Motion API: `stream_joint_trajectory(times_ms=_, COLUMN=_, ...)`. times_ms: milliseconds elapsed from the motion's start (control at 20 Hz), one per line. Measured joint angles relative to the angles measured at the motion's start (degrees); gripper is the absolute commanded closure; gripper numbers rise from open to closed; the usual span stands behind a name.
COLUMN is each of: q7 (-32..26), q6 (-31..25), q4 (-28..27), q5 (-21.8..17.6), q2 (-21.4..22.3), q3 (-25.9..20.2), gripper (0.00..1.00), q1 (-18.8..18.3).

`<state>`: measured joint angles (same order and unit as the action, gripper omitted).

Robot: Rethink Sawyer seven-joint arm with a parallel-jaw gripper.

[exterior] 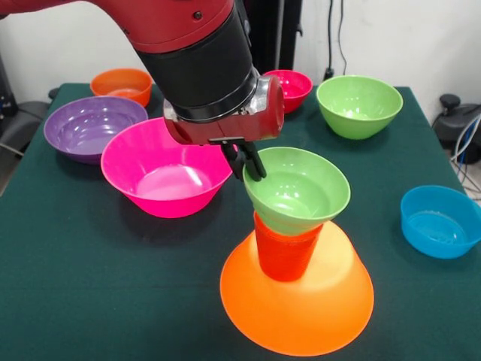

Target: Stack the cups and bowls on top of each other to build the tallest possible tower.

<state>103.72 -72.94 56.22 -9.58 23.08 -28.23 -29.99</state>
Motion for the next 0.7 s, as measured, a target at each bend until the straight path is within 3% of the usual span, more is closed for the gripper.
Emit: stream_joint_trajectory(times_ms=700, q7=0.0, q6=0.0, q4=-0.02, q5=-0.25, q2=-1.89, q3=0.07, gripper=1.0, q1=0.17)
